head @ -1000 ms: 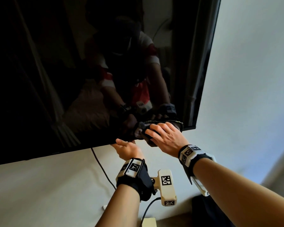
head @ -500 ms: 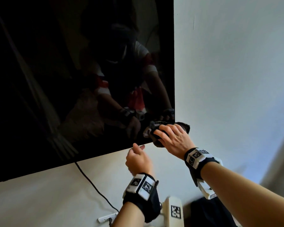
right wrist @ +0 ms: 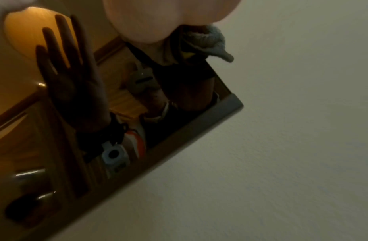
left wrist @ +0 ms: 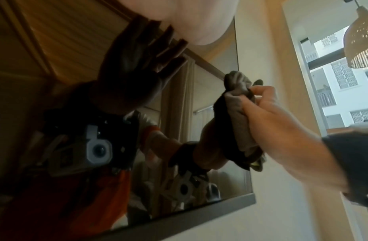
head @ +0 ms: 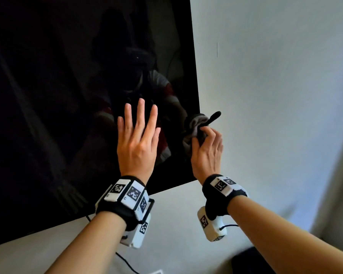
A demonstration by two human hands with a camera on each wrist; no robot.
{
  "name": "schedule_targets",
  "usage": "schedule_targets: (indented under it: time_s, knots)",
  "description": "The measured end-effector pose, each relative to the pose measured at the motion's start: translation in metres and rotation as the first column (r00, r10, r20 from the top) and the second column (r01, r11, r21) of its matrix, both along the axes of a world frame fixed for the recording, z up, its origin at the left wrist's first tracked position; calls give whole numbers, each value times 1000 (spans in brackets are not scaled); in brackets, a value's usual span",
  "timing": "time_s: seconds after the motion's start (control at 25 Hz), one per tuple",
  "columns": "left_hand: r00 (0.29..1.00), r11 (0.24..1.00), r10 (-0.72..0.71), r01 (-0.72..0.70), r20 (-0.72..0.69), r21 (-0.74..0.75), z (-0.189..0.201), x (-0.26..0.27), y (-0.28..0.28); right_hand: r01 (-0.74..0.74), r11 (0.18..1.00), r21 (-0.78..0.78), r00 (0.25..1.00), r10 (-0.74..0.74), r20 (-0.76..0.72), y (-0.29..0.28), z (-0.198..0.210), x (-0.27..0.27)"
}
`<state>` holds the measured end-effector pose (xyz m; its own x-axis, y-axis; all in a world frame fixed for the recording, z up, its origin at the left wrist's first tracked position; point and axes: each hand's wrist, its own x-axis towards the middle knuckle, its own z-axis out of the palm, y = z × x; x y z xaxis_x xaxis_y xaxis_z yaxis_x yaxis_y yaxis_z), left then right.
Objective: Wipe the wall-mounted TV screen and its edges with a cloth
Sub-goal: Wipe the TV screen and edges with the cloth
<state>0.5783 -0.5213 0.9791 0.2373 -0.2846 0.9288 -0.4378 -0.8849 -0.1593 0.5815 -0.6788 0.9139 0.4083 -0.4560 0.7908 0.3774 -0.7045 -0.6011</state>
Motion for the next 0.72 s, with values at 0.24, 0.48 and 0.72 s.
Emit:
schedule_targets:
  time_s: [0.24, 0.48, 0.72]
  knots:
    - [993, 976, 118, -116, 1, 185, 5, 14, 34, -14, 976, 217, 997, 31, -73, 15, 49, -2]
    - [997, 984, 72, -69, -12, 161, 6, 12, 31, 172, 980, 96, 979, -160, -127, 14, 120, 11]
    - [997, 986, 72, -70, -10, 150, 6, 11, 28, 184, 982, 43, 951, -167, -260, 8, 178, 6]
